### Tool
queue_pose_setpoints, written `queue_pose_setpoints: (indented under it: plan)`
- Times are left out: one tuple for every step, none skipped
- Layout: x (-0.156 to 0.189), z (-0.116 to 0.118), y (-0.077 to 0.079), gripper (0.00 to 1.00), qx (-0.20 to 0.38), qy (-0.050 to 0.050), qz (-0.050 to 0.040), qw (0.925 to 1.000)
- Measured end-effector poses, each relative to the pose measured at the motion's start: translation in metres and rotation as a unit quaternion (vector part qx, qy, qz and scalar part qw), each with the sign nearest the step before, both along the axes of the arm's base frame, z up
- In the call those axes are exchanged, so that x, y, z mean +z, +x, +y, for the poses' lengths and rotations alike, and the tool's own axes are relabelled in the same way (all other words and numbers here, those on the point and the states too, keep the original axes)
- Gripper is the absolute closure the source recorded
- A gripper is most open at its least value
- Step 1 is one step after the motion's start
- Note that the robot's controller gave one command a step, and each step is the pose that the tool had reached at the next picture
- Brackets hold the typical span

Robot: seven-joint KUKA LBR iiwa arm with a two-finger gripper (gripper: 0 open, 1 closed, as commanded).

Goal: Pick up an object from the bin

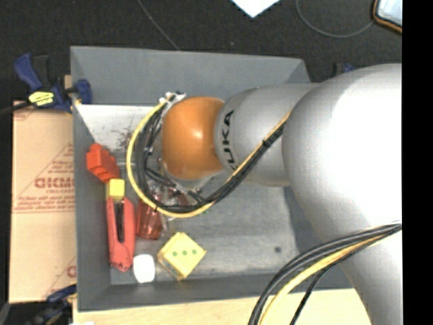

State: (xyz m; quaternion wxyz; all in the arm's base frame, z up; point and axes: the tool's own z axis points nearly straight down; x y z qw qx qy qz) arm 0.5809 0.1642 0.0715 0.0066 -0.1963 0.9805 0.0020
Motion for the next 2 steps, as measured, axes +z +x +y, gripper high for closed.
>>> queue_pose_setpoints:
  plan:
    - [0.002, 0.000, 0.000, 1.00, -0.001, 0.000, -0.0009, 1.0000]
    - [0.016, -0.001, 0.000, 1.00, -0.002, 0.000, -0.0007, 1.0000]
